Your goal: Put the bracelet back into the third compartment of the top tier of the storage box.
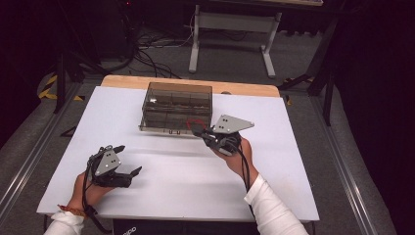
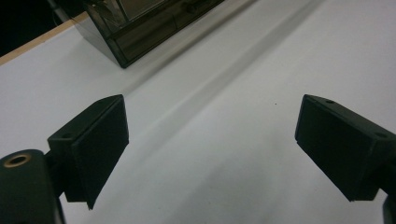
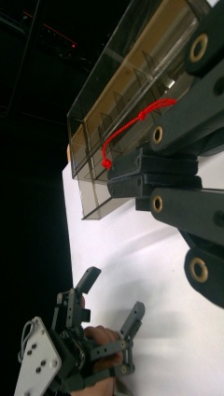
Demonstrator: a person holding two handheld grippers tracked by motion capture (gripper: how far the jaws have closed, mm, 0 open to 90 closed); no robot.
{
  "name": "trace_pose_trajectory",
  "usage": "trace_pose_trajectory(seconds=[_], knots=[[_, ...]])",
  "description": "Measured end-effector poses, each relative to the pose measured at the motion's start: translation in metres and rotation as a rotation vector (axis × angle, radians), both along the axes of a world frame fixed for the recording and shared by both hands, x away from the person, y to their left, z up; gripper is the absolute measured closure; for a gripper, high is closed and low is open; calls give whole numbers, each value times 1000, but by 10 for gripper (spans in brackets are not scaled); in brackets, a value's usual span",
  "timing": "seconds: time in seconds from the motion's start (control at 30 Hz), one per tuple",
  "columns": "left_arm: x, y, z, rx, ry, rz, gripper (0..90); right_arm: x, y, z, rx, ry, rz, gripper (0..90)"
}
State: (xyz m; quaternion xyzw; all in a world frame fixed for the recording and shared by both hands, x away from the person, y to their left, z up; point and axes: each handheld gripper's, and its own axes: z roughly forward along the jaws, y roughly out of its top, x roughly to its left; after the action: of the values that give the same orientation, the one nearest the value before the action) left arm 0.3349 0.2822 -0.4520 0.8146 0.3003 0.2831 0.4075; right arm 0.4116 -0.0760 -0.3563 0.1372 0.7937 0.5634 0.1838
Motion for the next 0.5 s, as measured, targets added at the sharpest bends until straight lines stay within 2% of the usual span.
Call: trace_pose_trajectory(seconds=[0.27, 0.5], knots=[[-1, 2, 1, 3, -5, 4, 108, 16, 22, 4, -23, 12, -6, 900], [-1, 3, 1, -7, -8, 2, 107, 29, 43, -1, -55, 38, -7, 900]])
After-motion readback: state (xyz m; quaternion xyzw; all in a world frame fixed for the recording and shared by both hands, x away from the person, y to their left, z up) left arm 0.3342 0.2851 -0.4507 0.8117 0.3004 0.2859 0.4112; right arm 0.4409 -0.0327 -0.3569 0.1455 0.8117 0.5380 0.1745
